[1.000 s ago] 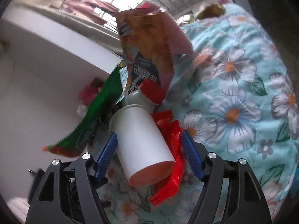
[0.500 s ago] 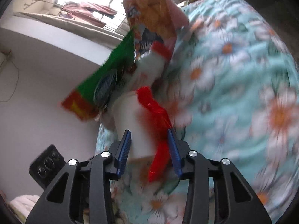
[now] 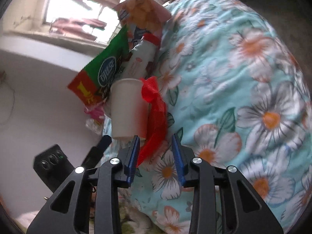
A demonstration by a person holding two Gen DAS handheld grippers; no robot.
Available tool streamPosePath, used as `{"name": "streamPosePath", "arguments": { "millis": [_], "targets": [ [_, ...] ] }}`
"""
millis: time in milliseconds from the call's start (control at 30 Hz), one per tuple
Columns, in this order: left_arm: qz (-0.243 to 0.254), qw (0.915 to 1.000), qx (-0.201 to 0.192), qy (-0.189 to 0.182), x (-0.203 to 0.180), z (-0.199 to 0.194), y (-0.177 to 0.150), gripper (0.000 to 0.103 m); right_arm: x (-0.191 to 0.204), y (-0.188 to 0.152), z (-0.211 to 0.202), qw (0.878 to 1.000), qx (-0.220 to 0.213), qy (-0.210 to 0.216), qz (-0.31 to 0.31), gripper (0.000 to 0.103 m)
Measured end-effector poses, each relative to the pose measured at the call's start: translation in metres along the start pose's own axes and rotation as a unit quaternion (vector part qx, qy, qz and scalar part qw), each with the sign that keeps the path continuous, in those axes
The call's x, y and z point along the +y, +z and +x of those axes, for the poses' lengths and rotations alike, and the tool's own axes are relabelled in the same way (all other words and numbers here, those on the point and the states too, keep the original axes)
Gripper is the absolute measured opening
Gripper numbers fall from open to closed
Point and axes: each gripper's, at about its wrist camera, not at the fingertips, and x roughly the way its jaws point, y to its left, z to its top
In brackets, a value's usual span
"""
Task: Collect trash
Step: 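Grasp the white paper cup with the left gripper while the right gripper grasps the red plastic cup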
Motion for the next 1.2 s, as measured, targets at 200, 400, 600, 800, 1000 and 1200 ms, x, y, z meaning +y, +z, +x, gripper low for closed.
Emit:
{"name": "streamPosePath", "arguments": {
  "millis": [200,400,600,800,1000,1200],
  "targets": [
    [-0.028,0.9996,0.008,-0.003,0.004,0.007,0.005,0.066,-0.006,0.01,0.029,0.999,0.004,0.009,0.038,0.041],
    [-0.064,0.9976,0.021,0.016,0.011,0.03,0.021,0.071,-0.009,0.01,0.036,0.999,-0.012,-0.002,0.043,0.028],
    [-0.058,0.9966,0.038,0.045,0.002,0.053,0.022,0.07,-0.025,0.009,0.036,0.997,-0.019,0.017,0.069,0.008],
    [-0.067,0.9943,0.05,0.066,0.003,0.057,0.016,0.058,-0.023,0.006,0.03,0.998,-0.024,0.018,0.063,0.009],
    [-0.054,0.9945,0.059,0.067,0.004,0.038,0.011,0.058,-0.036,-0.004,0.005,0.996,-0.026,0.024,0.077,0.008],
    [-0.006,0.9911,0.119,0.06,-0.003,0.018,-0.006,0.058,-0.045,-0.026,-0.021,0.997,-0.025,0.009,0.077,0.009]
  ]
}}
